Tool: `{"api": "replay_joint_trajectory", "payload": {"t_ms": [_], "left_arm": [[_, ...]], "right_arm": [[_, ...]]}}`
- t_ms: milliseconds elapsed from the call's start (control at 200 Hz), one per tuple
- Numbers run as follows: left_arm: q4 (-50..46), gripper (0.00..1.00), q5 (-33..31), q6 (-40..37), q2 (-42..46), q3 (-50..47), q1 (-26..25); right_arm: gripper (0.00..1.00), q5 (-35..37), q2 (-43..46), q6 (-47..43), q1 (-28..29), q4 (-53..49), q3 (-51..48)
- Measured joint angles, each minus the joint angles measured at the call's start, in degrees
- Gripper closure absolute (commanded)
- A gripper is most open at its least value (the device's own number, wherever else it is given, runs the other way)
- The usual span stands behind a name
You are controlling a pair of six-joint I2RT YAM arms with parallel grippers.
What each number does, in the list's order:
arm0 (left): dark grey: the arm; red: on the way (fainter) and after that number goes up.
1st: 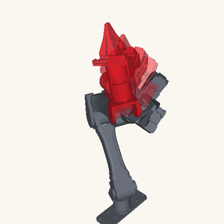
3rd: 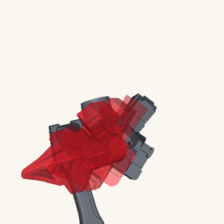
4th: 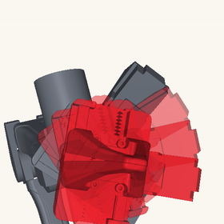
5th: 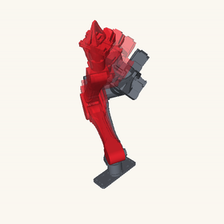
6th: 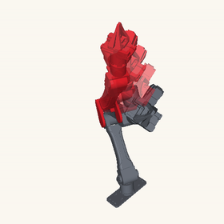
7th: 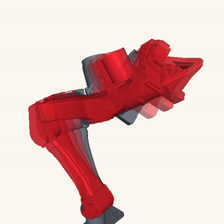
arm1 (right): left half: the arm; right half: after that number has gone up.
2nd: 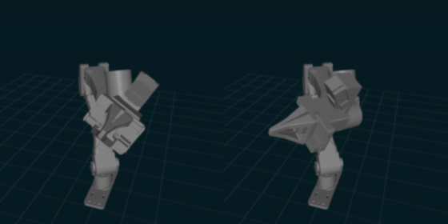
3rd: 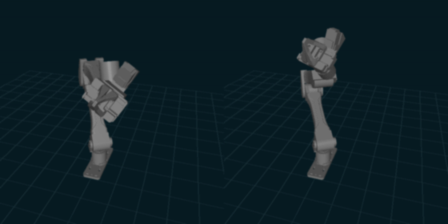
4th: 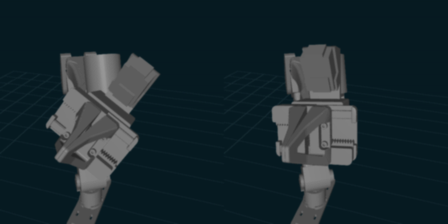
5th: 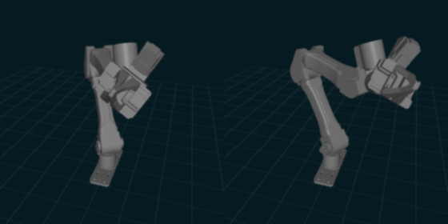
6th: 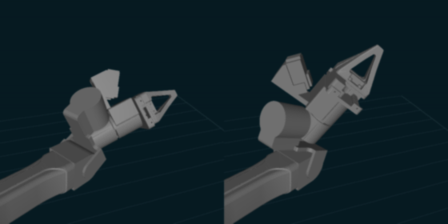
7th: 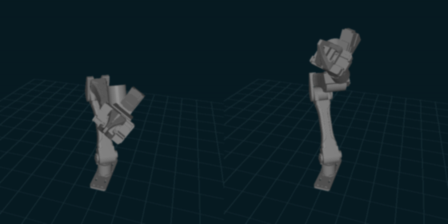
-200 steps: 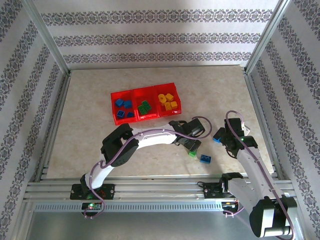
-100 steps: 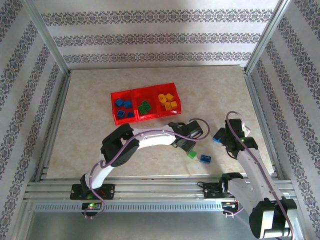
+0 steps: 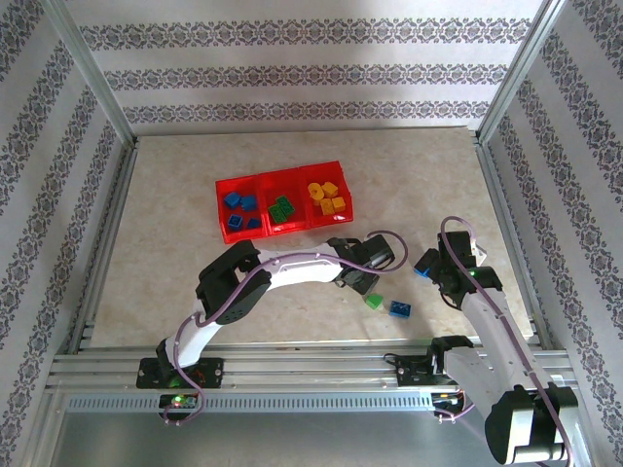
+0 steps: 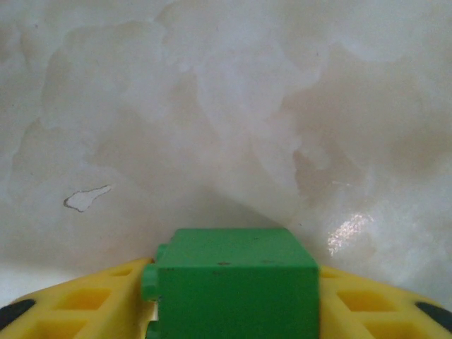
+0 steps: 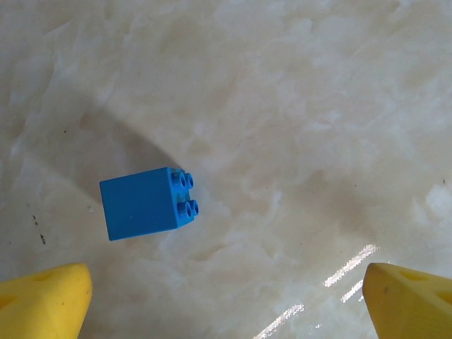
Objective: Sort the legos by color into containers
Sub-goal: Pick up the lego from the middle-left of the table.
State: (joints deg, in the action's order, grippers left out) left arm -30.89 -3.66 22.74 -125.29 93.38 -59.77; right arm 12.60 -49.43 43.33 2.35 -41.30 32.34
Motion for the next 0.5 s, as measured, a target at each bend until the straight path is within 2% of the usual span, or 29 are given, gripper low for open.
{"api": "replay_joint_trajectory", "payload": {"t_ms": [170,500], "left_arm": [[0.1,0.60,0.0,0.0,0.0,0.0,0.4],[1.7,0.61,-0.9,0.2,1.3,-2.2,1.6]], "right_arm": [[0.02,0.0,0.0,0.0,0.0,0.1,0.0],[0.02,0.0,-0.4,0.1,0.0,0.4,-0.3]]}}
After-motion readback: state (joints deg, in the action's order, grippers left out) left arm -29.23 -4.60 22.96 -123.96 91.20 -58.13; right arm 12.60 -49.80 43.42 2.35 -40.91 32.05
